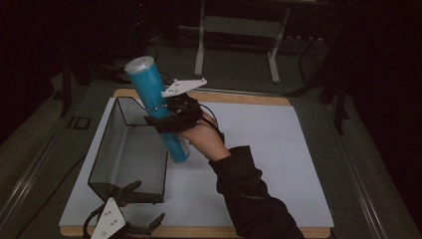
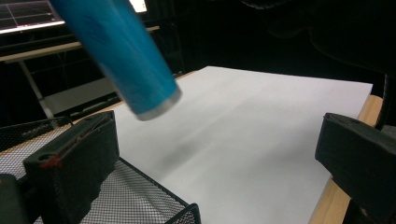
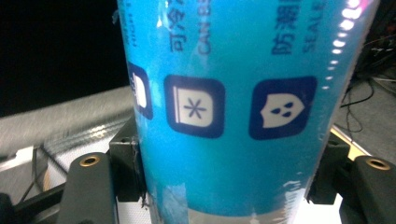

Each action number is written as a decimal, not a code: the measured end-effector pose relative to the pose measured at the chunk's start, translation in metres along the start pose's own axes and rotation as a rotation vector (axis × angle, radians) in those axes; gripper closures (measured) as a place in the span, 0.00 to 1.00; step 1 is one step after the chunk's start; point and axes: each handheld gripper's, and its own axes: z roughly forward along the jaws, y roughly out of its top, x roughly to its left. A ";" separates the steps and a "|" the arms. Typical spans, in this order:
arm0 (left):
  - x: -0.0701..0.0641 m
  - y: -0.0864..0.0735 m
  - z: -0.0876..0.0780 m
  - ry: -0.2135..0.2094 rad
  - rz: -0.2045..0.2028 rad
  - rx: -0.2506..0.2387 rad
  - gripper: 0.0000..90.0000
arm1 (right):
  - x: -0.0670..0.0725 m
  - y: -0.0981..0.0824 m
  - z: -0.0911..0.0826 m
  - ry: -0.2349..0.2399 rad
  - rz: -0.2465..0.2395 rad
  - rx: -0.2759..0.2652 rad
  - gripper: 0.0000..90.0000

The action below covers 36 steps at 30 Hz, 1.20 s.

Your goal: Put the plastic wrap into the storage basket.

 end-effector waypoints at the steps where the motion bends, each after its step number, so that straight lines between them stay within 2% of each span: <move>1: 0.000 0.000 0.000 0.000 0.000 0.000 0.00 | 0.001 0.003 0.002 -0.004 0.011 -0.006 0.35; 2: -0.001 0.000 -0.001 0.006 0.009 -0.002 0.00 | 0.002 0.009 0.008 0.017 0.063 -0.043 0.35; 4: 0.000 0.000 -0.002 0.011 0.012 -0.002 0.00 | 0.000 0.009 0.012 0.057 0.140 -0.083 0.35; 7: 0.000 0.000 -0.002 0.017 0.011 -0.005 0.00 | 0.001 0.007 0.019 0.084 0.201 -0.108 0.35; 9: 0.000 0.000 -0.002 0.019 0.017 -0.004 0.00 | 0.004 0.004 0.026 0.103 0.229 -0.099 0.35; 12: -0.001 0.000 -0.001 0.025 0.023 -0.003 0.00 | 0.009 0.000 0.032 0.092 0.248 -0.090 0.35; 14: -0.002 0.001 -0.001 0.025 0.027 -0.002 0.00 | 0.015 -0.007 0.043 0.093 0.286 -0.071 0.35; 21: -0.002 0.000 -0.001 0.021 0.024 -0.003 0.00 | 0.023 -0.029 0.062 0.058 0.373 -0.004 0.35; 26: -0.003 0.001 0.000 0.023 0.032 -0.001 0.00 | 0.022 -0.045 0.069 0.053 0.477 0.022 0.35; 28: -0.003 0.001 0.000 0.024 0.030 -0.002 0.00 | 0.020 -0.050 0.072 0.059 0.491 0.038 0.35; 33: -0.002 0.000 0.000 0.022 0.027 0.002 0.00 | 0.019 -0.058 0.074 0.027 0.517 0.074 0.35; 34: -0.002 0.000 0.000 0.024 0.027 0.001 0.00 | 0.018 -0.060 0.073 0.021 0.543 0.085 0.35; 36: -0.002 0.000 0.000 0.022 0.027 0.002 0.00 | 0.014 -0.063 0.074 0.030 0.554 0.100 0.35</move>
